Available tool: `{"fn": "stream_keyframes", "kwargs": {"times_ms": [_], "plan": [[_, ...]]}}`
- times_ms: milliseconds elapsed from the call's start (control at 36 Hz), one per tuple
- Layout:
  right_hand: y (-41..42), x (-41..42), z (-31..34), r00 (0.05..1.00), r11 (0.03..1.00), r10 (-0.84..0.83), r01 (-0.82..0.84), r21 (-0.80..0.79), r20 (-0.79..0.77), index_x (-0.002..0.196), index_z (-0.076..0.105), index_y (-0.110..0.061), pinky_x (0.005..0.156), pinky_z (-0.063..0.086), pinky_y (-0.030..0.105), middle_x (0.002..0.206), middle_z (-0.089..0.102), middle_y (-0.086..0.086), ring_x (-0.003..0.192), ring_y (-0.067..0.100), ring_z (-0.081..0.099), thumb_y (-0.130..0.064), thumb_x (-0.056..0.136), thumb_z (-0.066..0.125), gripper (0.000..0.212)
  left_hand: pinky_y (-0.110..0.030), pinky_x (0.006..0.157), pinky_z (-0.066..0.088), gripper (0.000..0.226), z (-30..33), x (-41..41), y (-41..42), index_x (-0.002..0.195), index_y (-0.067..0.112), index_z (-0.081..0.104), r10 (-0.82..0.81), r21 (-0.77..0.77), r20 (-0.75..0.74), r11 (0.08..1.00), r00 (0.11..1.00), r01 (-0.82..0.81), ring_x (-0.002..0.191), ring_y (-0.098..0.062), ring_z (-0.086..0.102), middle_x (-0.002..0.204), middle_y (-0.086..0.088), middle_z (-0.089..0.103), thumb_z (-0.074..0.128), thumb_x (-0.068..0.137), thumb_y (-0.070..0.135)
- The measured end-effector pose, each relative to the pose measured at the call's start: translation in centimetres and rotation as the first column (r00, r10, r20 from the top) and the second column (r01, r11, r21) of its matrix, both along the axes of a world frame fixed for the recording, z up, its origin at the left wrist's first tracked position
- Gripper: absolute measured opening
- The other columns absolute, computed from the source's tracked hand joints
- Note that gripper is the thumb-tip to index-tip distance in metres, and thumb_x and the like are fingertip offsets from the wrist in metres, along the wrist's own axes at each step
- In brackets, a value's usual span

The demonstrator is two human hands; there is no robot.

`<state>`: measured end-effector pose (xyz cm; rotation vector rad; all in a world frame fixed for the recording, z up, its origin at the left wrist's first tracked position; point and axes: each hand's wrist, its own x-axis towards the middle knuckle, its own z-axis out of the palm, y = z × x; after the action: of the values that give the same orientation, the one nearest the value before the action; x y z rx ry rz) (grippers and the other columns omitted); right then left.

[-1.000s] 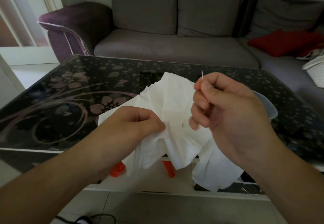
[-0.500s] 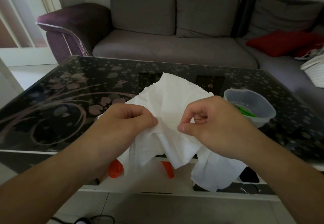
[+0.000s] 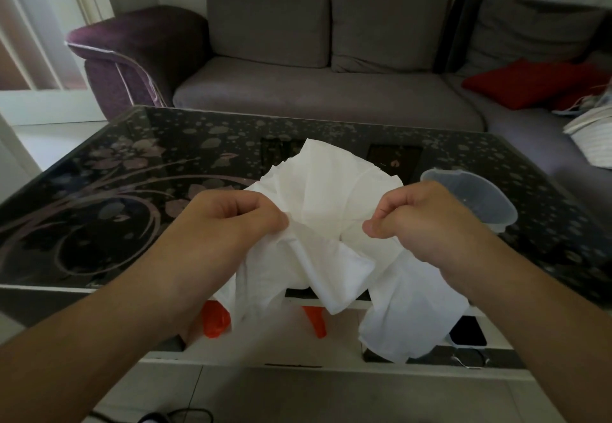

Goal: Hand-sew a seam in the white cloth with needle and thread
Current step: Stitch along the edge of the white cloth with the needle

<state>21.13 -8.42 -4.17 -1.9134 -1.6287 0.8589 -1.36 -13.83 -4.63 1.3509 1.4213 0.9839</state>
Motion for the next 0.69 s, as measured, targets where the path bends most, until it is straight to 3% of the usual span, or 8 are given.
{"fn": "stream_keyframes", "kwargs": {"times_ms": [111, 194, 333, 389, 472, 528, 694], "plan": [[-0.1, 0.2, 0.0, 0.999, 1.000, -0.007, 0.007, -0.016, -0.036, 0.072, 0.073, -0.019, 0.061, 0.042, 0.027, 0.082, 0.067, -0.006, 0.072, 0.015, 0.057, -0.022, 0.086, 0.082, 0.016, -0.047, 0.096, 0.056, 0.023, -0.1, 0.0, 0.0, 0.082, 0.017, 0.081, -0.016, 0.001, -0.009, 1.000, 1.000, 0.016, 0.095, -0.022, 0.073, 0.092, 0.001, 0.078, 0.066, 0.092, 0.031], [-0.2, 0.6, 0.0, 0.998, 1.000, -0.021, 0.021, -0.008, -0.056, 0.076, 0.073, -0.022, 0.063, 0.045, 0.030, 0.082, 0.066, -0.006, 0.074, 0.014, 0.058, -0.024, 0.085, 0.082, 0.013, -0.047, 0.096, 0.055, 0.023, -0.1, 0.1, 0.1, 0.083, 0.018, 0.081, -0.018, 0.000, -0.007, 1.000, 1.000, 0.018, 0.096, -0.021, 0.073, 0.093, 0.002, 0.078, 0.066, 0.092, 0.032], [0.4, 1.3, 0.4, 0.953, 0.988, -0.119, 0.141, 0.059, -0.280, 0.089, 0.072, -0.022, 0.057, 0.039, 0.031, 0.082, 0.063, 0.001, 0.067, 0.015, 0.051, -0.011, 0.086, 0.078, 0.013, -0.038, 0.087, 0.054, 0.022, 0.0, 0.0, 0.0, 0.082, 0.020, 0.081, -0.041, 0.014, 0.002, 0.999, 0.999, 0.041, 0.089, -0.013, 0.074, 0.092, 0.004, 0.078, 0.065, 0.094, 0.031], [0.2, 1.5, 0.8, 0.885, 0.982, -0.104, 0.165, 0.096, -0.453, 0.097, 0.071, -0.017, 0.052, 0.035, 0.030, 0.071, 0.057, 0.004, 0.058, 0.015, 0.044, -0.002, 0.091, 0.069, 0.017, -0.034, 0.083, 0.052, 0.023, 0.2, 0.0, -0.1, 0.081, 0.020, 0.081, -0.087, 0.019, 0.010, 0.996, 0.996, 0.087, 0.089, -0.015, 0.074, 0.092, 0.002, 0.078, 0.066, 0.096, 0.027], [-0.5, 1.4, 1.6, 0.673, 0.989, 0.087, 0.029, 0.144, -0.734, 0.110, 0.066, -0.001, 0.047, 0.023, 0.029, 0.059, 0.037, 0.002, 0.050, 0.014, 0.030, 0.006, 0.092, 0.050, 0.025, -0.030, 0.081, 0.053, 0.021, 0.3, -0.2, -0.3, 0.083, 0.020, 0.082, -0.132, 0.047, -0.002, 0.990, 0.991, 0.132, 0.087, -0.014, 0.075, 0.092, 0.001, 0.079, 0.066, 0.096, 0.023], [-1.2, 1.3, 1.9, 0.628, 0.985, 0.150, -0.031, 0.167, -0.764, 0.110, 0.065, -0.001, 0.045, 0.023, 0.027, 0.058, 0.033, 0.001, 0.047, 0.013, 0.028, 0.006, 0.093, 0.046, 0.026, -0.027, 0.081, 0.054, 0.020, 0.3, -0.2, -0.3, 0.086, 0.023, 0.083, -0.154, 0.066, -0.034, 0.986, 0.988, 0.156, 0.088, -0.012, 0.076, 0.092, 0.003, 0.080, 0.066, 0.097, 0.024], [-2.7, -0.3, 1.8, 0.675, 0.964, 0.265, -0.166, 0.207, -0.689, 0.109, 0.074, -0.010, 0.047, 0.021, 0.030, 0.056, 0.028, 0.003, 0.048, 0.016, 0.022, -0.001, 0.098, 0.055, 0.024, -0.021, 0.077, 0.056, 0.020, 0.4, -0.3, -0.4, 0.088, 0.031, 0.082, -0.195, 0.130, -0.123, 0.969, 0.973, 0.210, 0.090, -0.009, 0.075, 0.094, 0.008, 0.079, 0.065, 0.097, 0.028]]}}
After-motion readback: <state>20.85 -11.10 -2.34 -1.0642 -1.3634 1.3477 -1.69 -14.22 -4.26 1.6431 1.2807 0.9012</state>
